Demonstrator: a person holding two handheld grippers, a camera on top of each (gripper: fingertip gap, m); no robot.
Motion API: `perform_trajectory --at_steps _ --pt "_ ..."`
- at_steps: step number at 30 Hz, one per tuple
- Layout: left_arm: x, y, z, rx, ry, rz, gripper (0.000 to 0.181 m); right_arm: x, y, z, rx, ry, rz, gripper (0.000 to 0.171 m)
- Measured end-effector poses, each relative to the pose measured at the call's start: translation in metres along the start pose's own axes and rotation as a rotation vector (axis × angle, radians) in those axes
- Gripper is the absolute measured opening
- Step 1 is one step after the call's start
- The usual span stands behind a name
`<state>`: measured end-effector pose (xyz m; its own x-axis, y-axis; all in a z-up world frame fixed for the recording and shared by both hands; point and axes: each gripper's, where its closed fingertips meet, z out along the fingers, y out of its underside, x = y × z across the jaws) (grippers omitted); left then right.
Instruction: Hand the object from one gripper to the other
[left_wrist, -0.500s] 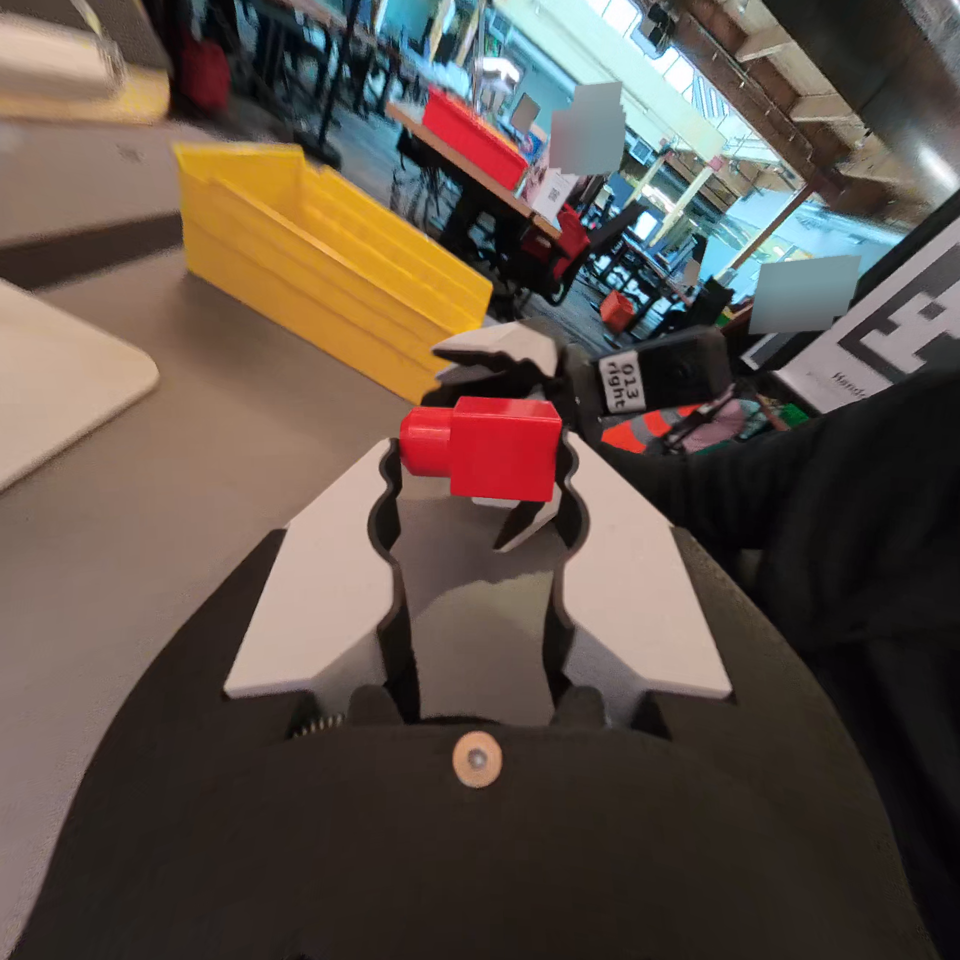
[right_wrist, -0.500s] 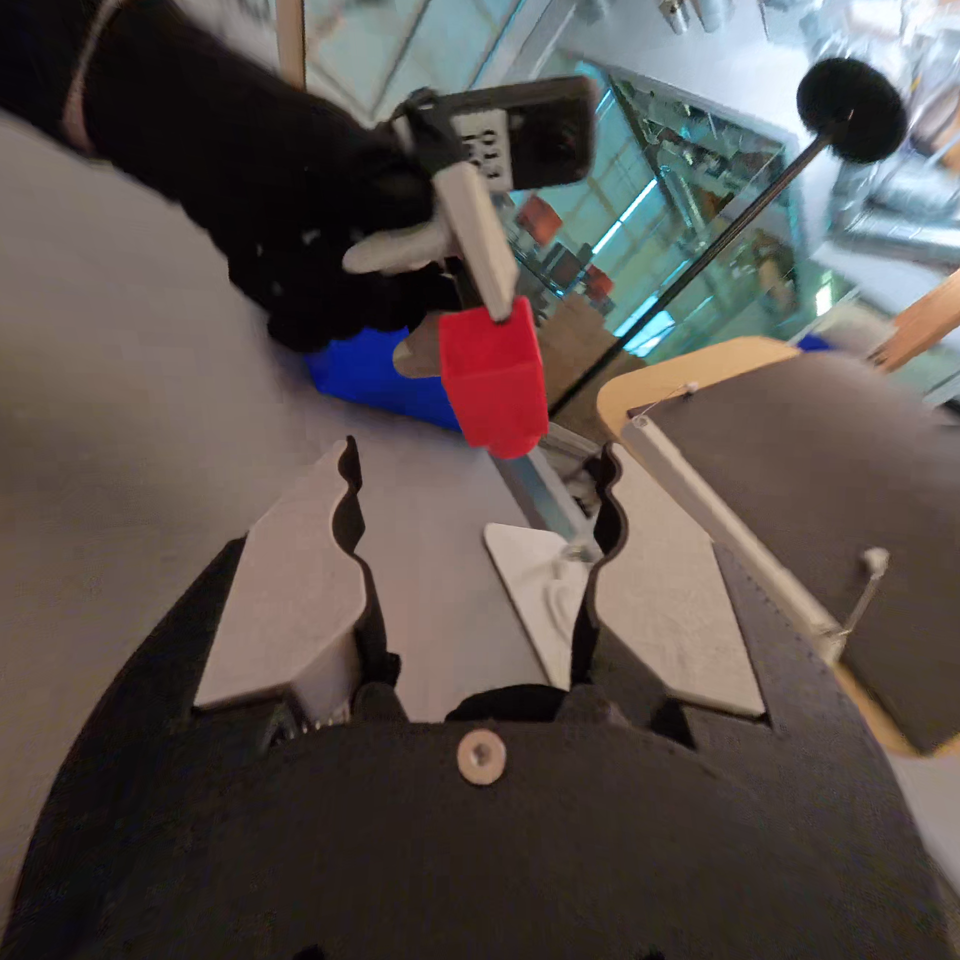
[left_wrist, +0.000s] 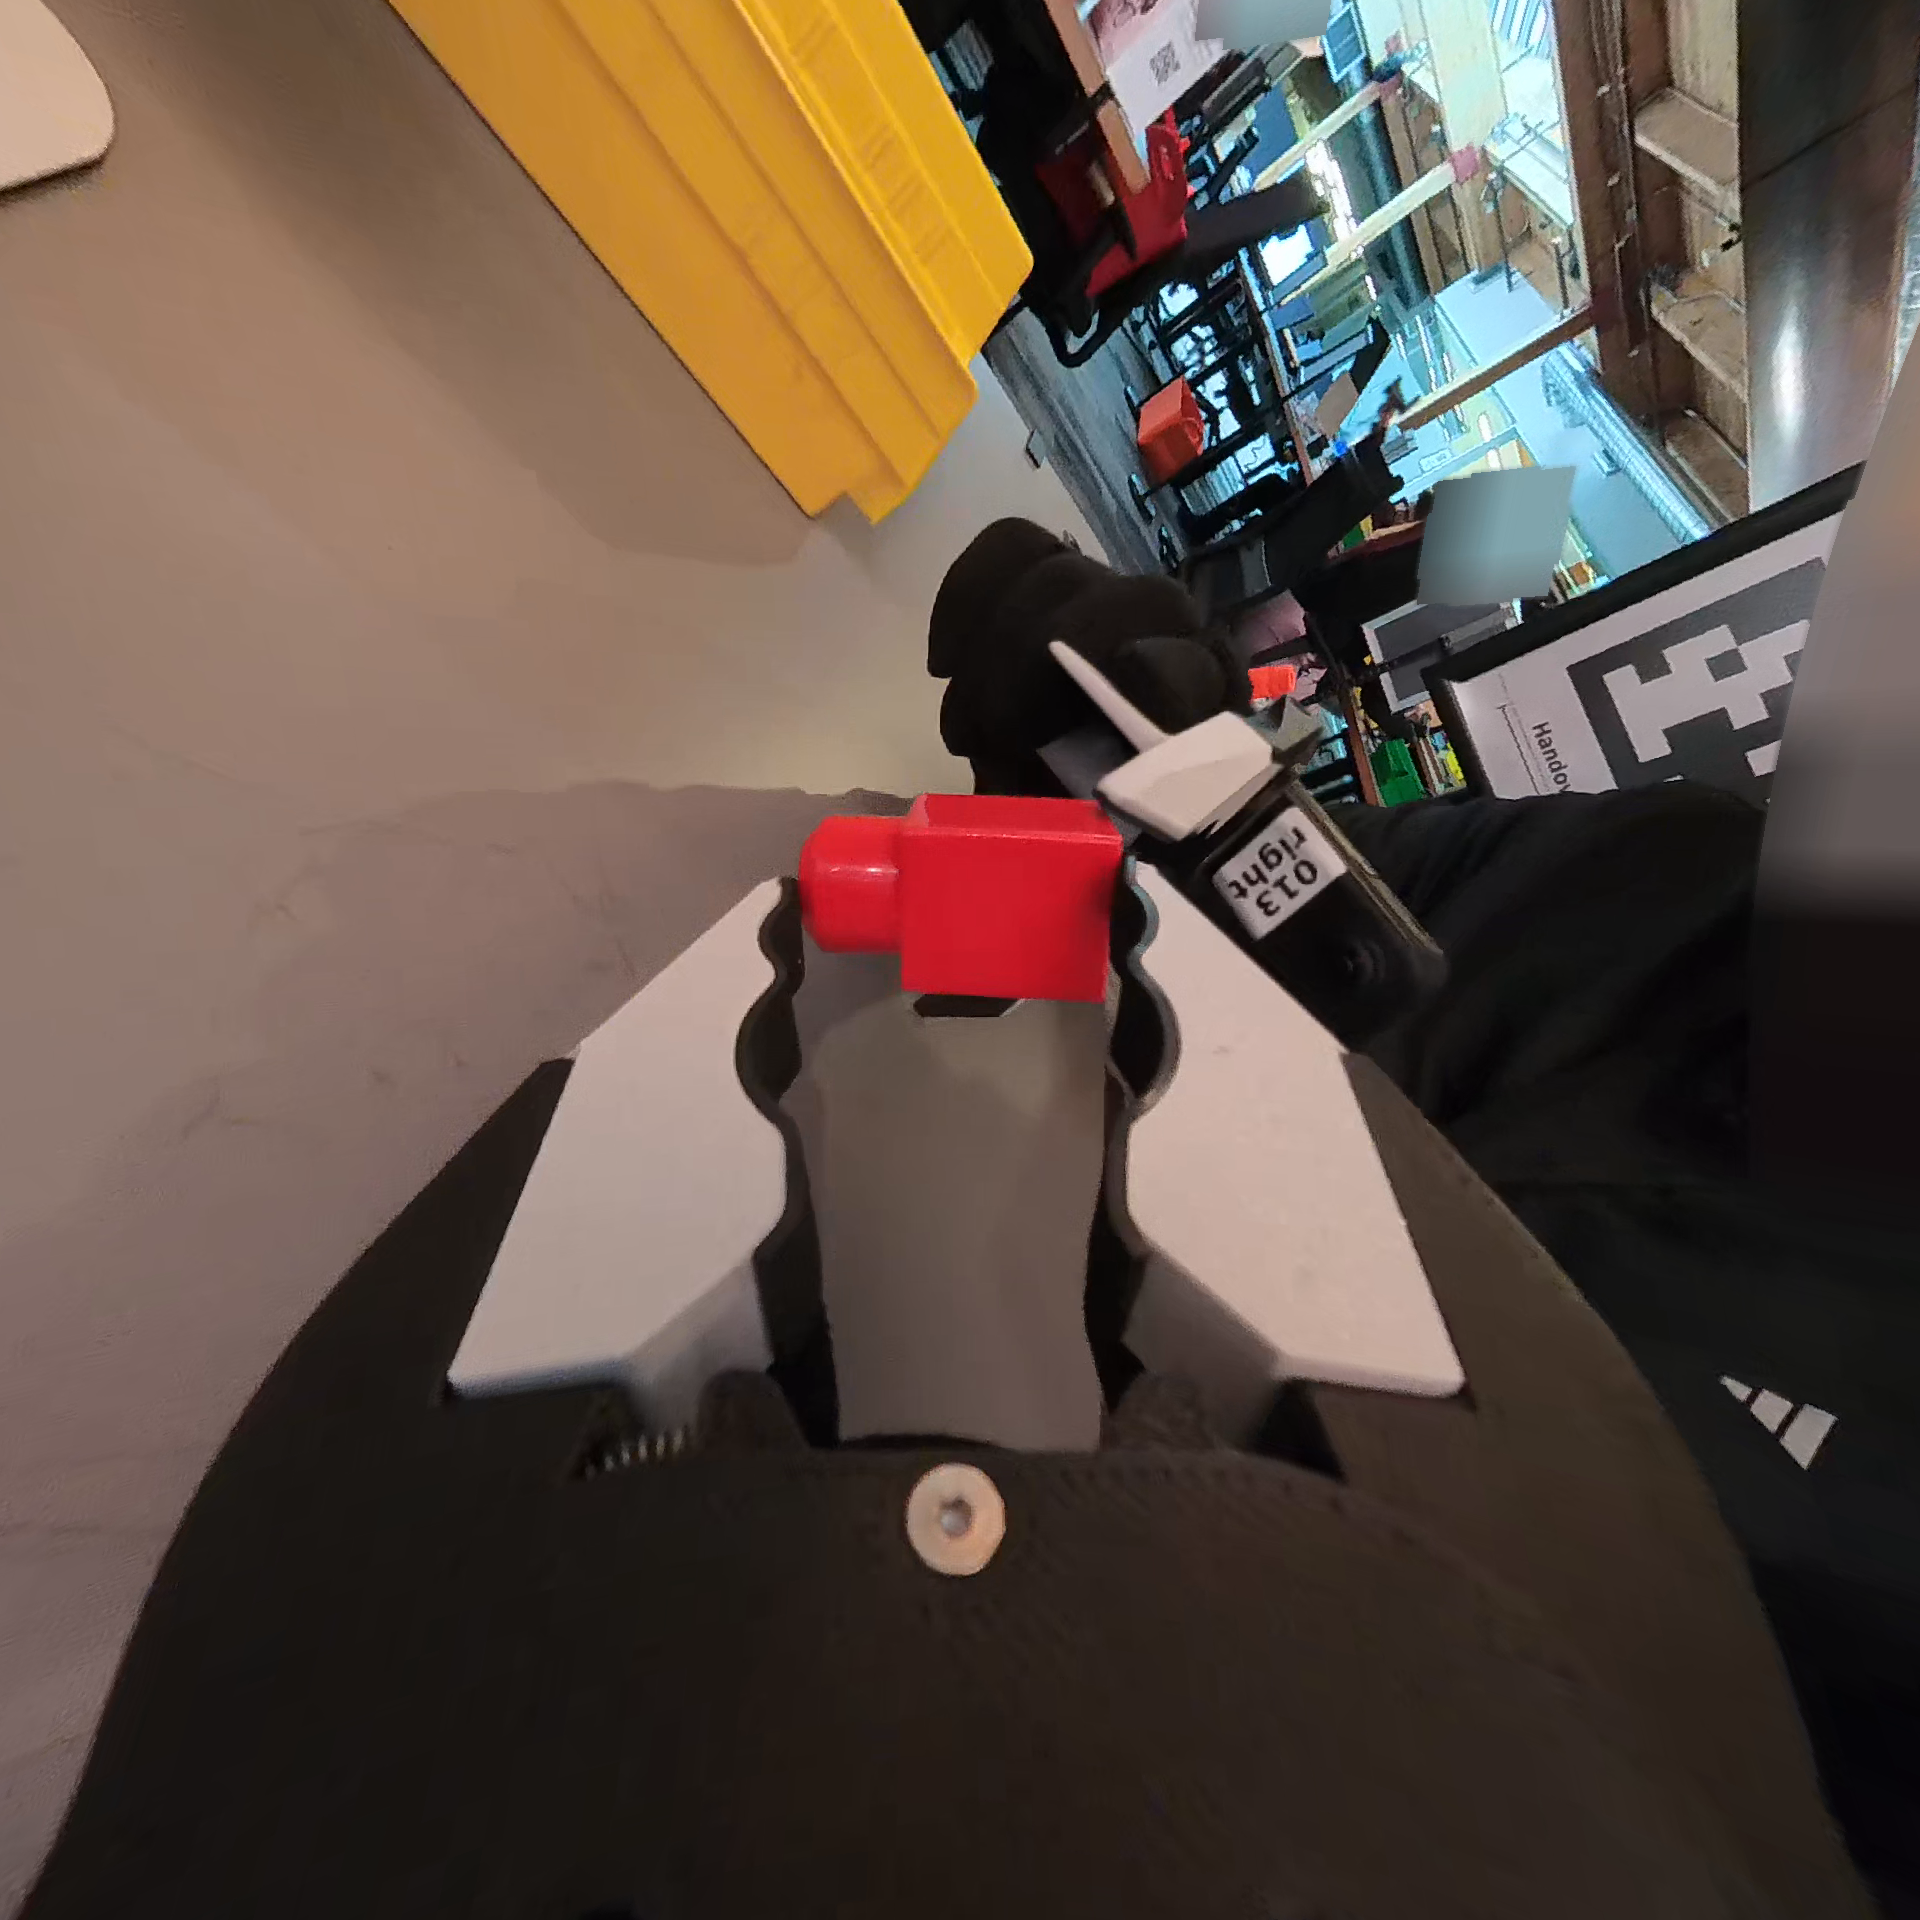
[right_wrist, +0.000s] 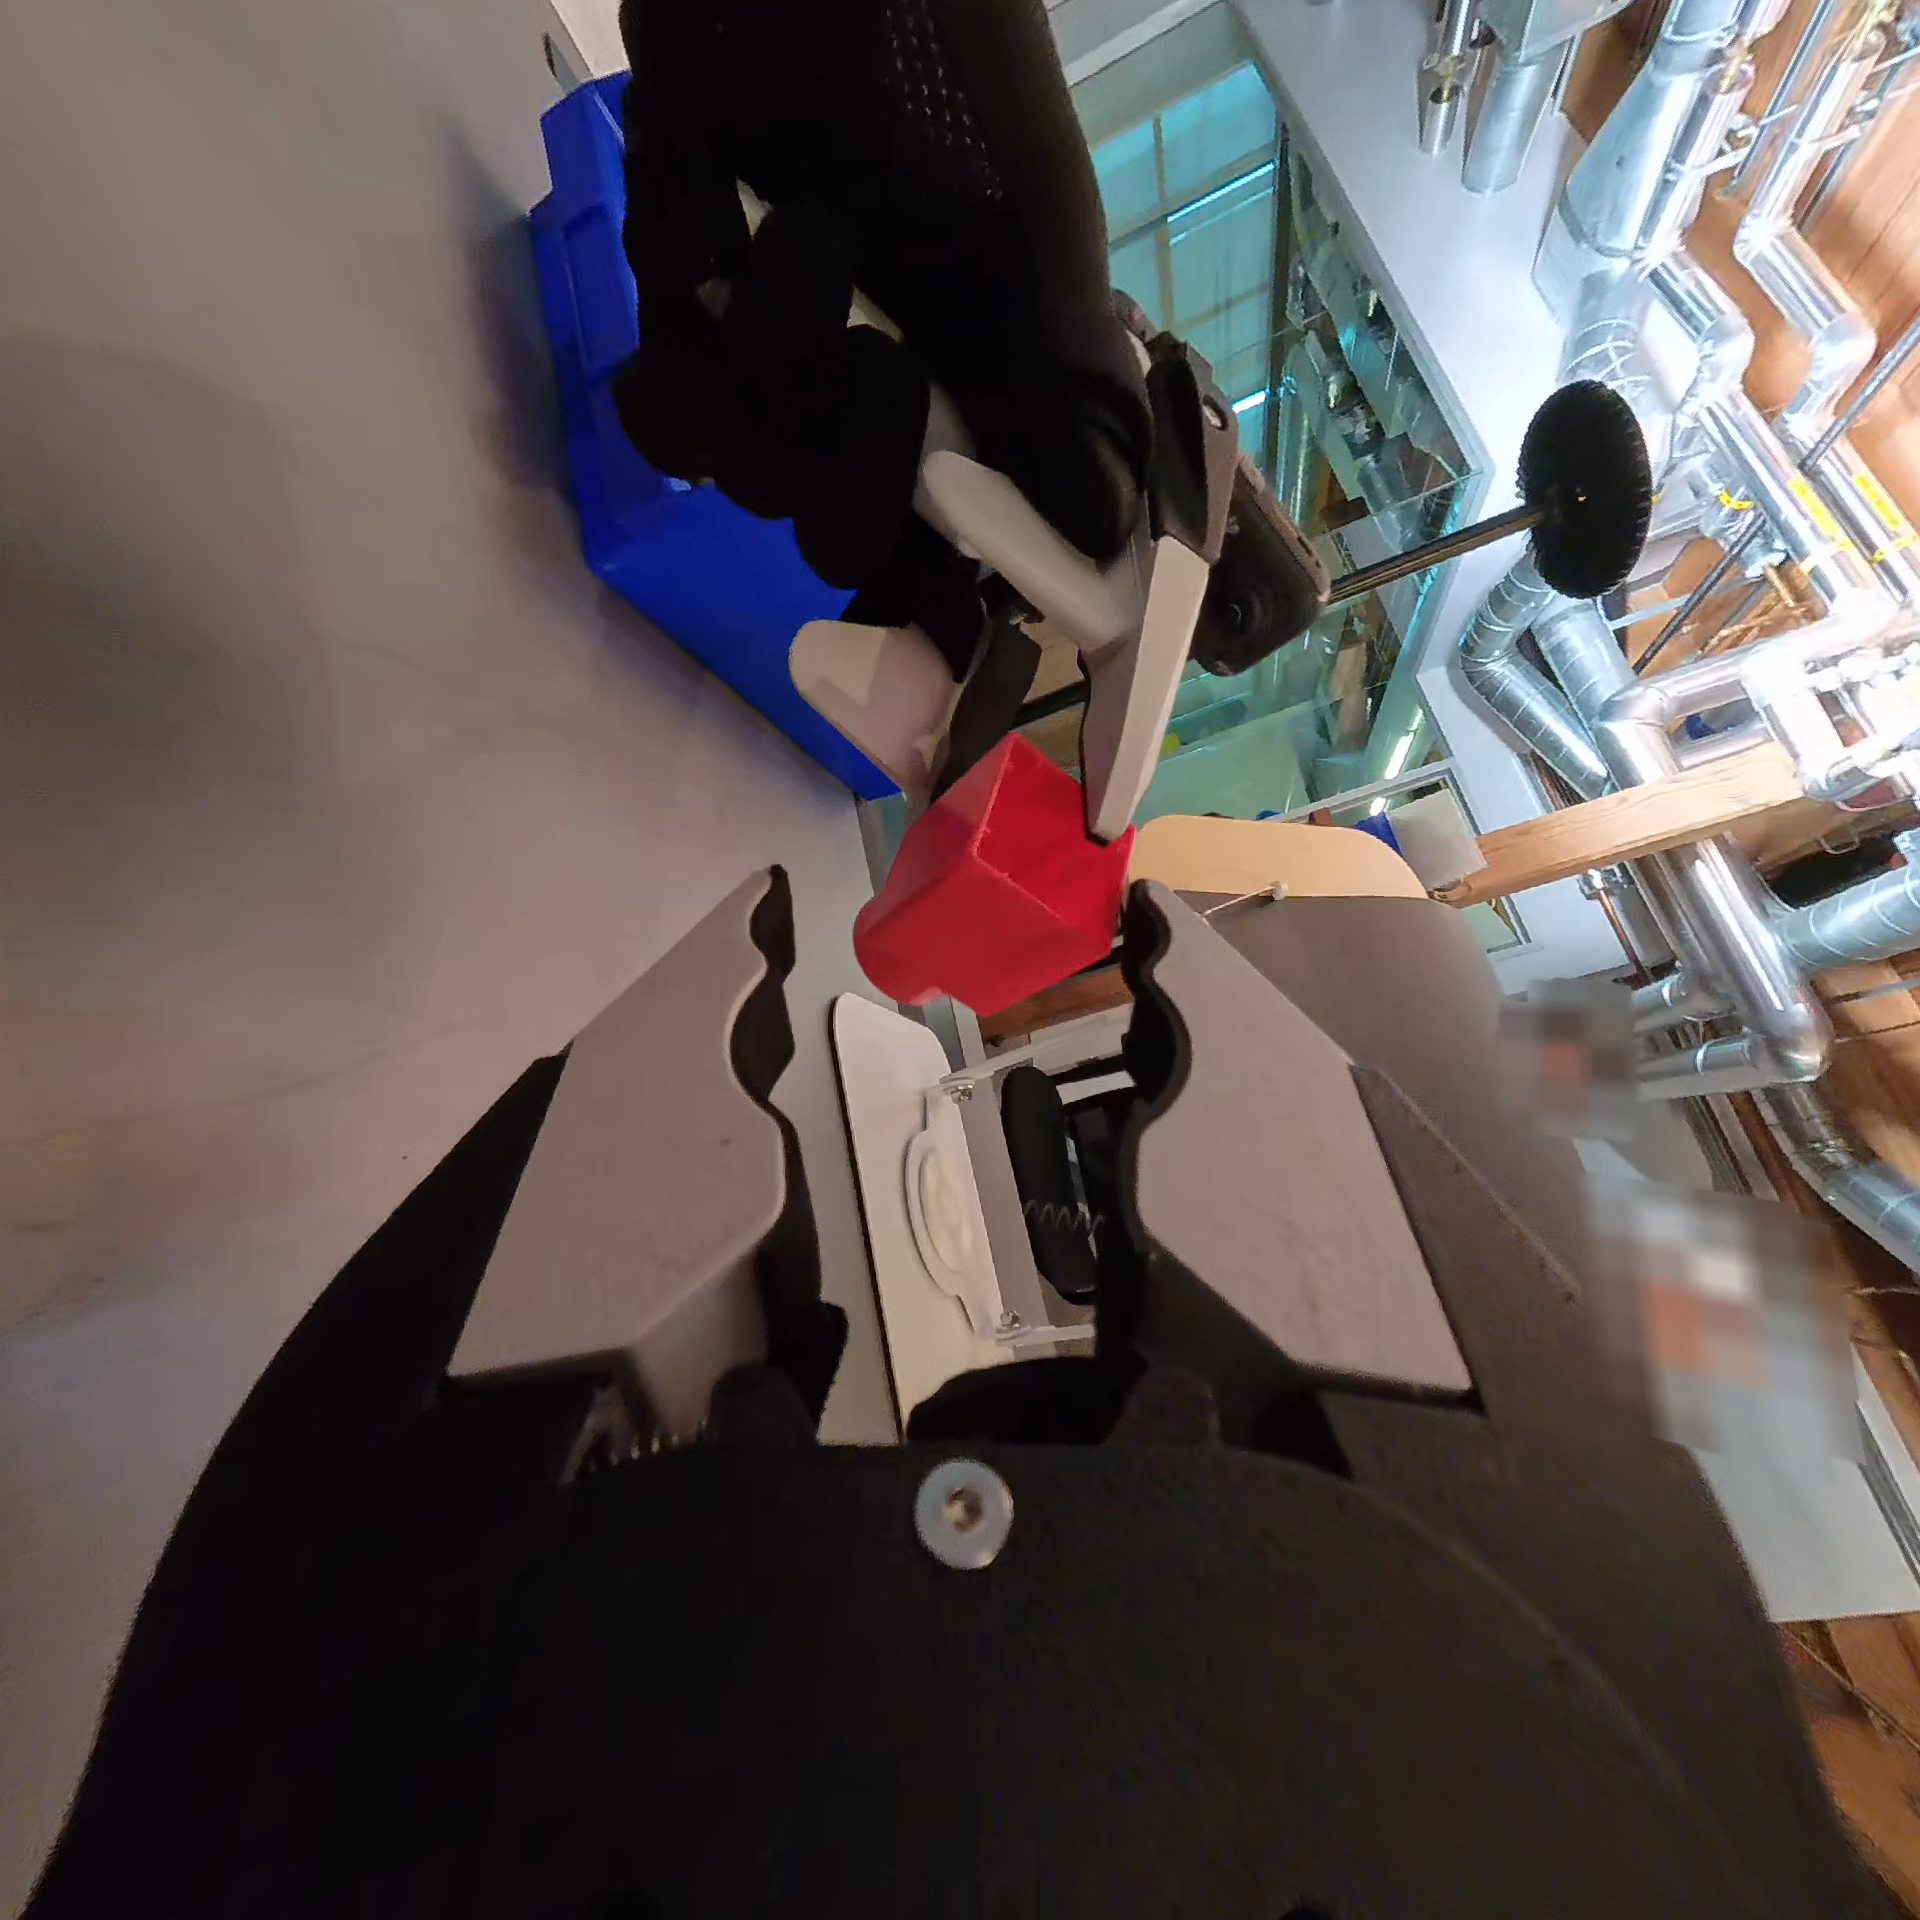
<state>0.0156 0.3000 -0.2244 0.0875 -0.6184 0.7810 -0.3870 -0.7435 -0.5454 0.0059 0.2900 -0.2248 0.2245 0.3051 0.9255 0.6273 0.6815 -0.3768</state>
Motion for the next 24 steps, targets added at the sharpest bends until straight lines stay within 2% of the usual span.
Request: perform_trajectory --at_steps 7,10,18,24 --pt "0.000 0.010 0.011 -0.045 0.037 -0.040 0.058 0.002 -0.004 0.001 -0.006 0.034 -0.039 0.060" --pt "-0.005 0.009 0.007 -0.046 0.055 -0.074 0.058 0.000 -0.007 -0.002 0.004 0.030 -0.081 0.051" --pt "0.000 0.023 -0.010 -0.168 0.121 -0.129 0.058 -0.012 -0.011 0.005 -0.005 0.023 -0.169 0.065" --pt "0.005 0.034 -0.018 -0.256 0.179 -0.209 0.058 -0.022 -0.026 0.008 0.017 0.030 -0.255 0.066"
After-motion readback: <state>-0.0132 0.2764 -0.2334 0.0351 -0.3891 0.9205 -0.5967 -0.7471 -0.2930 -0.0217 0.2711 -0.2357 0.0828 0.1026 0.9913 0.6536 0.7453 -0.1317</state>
